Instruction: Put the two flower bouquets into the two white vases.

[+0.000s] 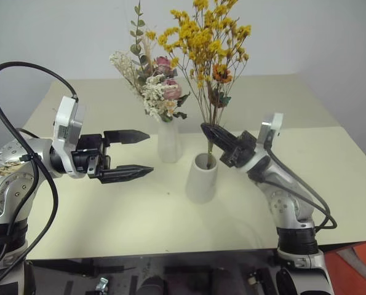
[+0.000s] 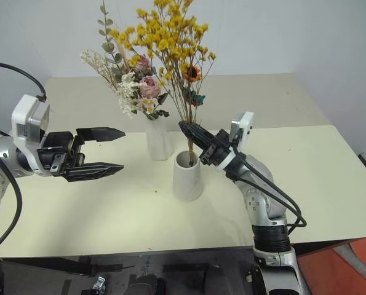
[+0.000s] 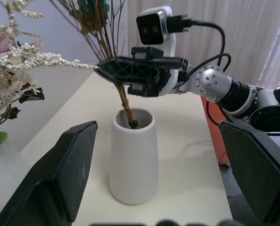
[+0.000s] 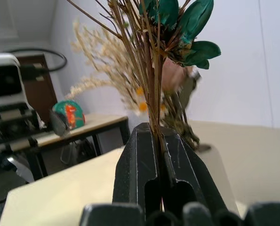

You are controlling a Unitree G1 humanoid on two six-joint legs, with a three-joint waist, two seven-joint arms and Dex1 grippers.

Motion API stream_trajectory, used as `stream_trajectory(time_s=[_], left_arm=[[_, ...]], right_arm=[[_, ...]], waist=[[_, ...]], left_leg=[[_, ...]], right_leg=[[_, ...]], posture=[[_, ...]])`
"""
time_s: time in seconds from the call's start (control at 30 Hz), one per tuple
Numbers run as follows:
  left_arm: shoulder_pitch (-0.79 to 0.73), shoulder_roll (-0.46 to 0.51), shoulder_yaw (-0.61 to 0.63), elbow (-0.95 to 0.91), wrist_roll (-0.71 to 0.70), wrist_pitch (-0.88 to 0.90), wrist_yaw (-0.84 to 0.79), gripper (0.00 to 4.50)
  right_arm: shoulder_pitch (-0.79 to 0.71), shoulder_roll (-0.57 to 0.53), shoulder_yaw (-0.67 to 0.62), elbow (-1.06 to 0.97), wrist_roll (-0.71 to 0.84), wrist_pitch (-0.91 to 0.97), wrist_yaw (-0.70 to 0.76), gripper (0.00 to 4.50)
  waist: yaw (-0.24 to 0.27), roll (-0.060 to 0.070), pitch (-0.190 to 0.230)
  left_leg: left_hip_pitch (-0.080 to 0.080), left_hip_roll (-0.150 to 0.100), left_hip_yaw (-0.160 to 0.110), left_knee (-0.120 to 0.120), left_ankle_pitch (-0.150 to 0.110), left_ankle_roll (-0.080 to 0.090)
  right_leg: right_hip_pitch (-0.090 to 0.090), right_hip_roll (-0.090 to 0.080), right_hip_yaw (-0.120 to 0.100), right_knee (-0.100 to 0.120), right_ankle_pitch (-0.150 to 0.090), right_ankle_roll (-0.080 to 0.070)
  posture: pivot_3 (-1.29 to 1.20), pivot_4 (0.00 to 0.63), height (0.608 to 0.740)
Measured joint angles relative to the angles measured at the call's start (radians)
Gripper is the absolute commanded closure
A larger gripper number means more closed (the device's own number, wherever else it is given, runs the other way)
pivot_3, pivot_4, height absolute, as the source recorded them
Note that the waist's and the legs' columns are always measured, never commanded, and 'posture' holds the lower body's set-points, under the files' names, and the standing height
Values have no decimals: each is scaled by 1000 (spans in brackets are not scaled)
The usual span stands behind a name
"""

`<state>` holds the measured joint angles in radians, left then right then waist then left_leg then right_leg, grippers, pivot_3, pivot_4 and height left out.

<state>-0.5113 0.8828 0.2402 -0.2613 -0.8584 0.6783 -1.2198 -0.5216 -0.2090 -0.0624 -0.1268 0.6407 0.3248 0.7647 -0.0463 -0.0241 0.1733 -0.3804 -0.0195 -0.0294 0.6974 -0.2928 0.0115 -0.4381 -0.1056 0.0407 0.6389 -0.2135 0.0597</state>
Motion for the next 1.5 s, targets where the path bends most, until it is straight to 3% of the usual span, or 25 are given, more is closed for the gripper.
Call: stream_trajectory(time_s=[0.5,0.63,0.93,1.5], left_arm=[[-9,0,-12,13,1,0,-3,0],[-19,0,-15,16,1,0,-6,0],[-23,0,-22,22,2,0,-7,0],[-23,0,-22,22,3,0,-7,0]], right_arm=[[63,-7,44,-1,-34,-20,39,4452],[64,-8,46,-1,-37,-25,40,3381],[78,-15,44,-10,-36,-31,39,341],[61,-135,-83,-7,-7,-50,82,341]], waist=[[0,0,0],[1,0,0],[1,0,0],[1,0,0]], left_leg=[[0,0,0,0,0,0],[0,0,0,0,0,0],[0,0,0,0,0,0],[1,0,0,-1,0,0]], right_leg=[[0,0,0,0,0,0],[0,0,0,0,0,0],[0,0,0,0,0,0],[1,0,0,0,0,0]], posture=[[0,150,740],[0,150,740],[0,150,740],[0,150,740]])
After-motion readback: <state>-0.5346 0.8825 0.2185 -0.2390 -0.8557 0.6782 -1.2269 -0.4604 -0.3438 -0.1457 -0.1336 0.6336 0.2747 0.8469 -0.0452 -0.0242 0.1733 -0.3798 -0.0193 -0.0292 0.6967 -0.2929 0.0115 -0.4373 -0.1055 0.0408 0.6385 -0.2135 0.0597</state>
